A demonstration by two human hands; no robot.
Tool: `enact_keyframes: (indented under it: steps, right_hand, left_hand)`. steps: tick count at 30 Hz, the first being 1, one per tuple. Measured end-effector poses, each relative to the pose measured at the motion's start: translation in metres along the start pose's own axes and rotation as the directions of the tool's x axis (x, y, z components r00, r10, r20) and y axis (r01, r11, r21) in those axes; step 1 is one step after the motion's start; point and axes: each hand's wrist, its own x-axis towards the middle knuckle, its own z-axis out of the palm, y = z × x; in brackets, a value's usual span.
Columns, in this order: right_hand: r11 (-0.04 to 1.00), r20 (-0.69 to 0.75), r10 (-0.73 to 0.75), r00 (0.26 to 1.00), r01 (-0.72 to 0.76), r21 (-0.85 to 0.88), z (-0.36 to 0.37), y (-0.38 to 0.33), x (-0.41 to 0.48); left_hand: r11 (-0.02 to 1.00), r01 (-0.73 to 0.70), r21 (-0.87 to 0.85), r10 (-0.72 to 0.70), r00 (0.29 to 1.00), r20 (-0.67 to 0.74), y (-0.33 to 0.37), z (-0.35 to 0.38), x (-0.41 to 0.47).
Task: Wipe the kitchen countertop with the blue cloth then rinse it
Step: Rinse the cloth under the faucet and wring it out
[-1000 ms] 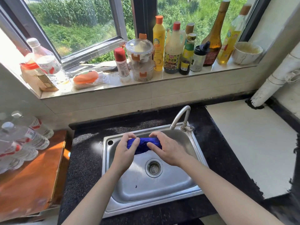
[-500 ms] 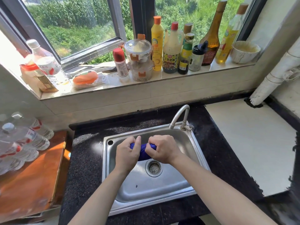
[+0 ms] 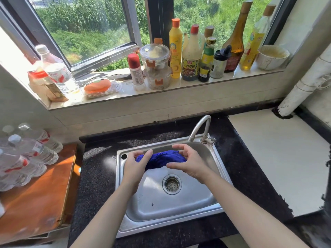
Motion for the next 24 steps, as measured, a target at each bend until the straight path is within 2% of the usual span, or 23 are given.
enact_keyframes:
  steps: [6, 8, 10, 13, 18, 20, 22, 24]
  right_hand:
    - [0.986, -0.163, -0.050, 0.985, 0.075, 0.148, 0.013, 0.001, -0.002]
    - [0.977, -0.197, -0.055, 0.979, 0.093, 0.189, 0.021, -0.001, -0.001]
    - [0.964, -0.231, -0.051, 0.972, 0.108, 0.241, 0.028, -0.005, 0.000]
    - [0.930, -0.271, -0.036, 0.962, 0.131, 0.342, 0.035, -0.012, 0.000]
    - [0.957, -0.375, -0.111, 0.920, 0.200, 0.208, 0.045, -0.016, 0.000]
    - [0.960, -0.401, -0.114, 0.909, 0.204, 0.190, 0.049, -0.019, 0.001]
    - [0.951, -0.432, -0.087, 0.898, 0.204, 0.232, 0.051, -0.025, 0.003]
    - [0.908, -0.462, -0.018, 0.887, 0.208, 0.364, 0.053, -0.029, 0.009]
  left_hand:
    - [0.996, 0.051, -0.075, -0.039, 0.987, 0.154, 0.002, 0.001, 0.005]
    - [0.987, 0.097, -0.128, -0.071, 0.979, 0.190, 0.008, 0.006, 0.002]
    - [0.982, 0.153, -0.107, -0.127, 0.968, 0.217, 0.012, 0.011, 0.001]
    - [0.972, 0.226, -0.058, -0.212, 0.959, 0.186, 0.017, 0.015, 0.000]
    - [0.938, 0.294, -0.186, -0.288, 0.956, 0.059, 0.032, 0.020, -0.007]
    - [0.963, 0.227, -0.146, -0.233, 0.972, -0.022, 0.031, 0.024, -0.007]
    - [0.995, 0.062, -0.081, -0.069, 0.994, -0.085, 0.025, 0.029, -0.008]
    - [0.996, -0.089, 0.004, 0.089, 0.989, -0.120, 0.019, 0.031, -0.011]
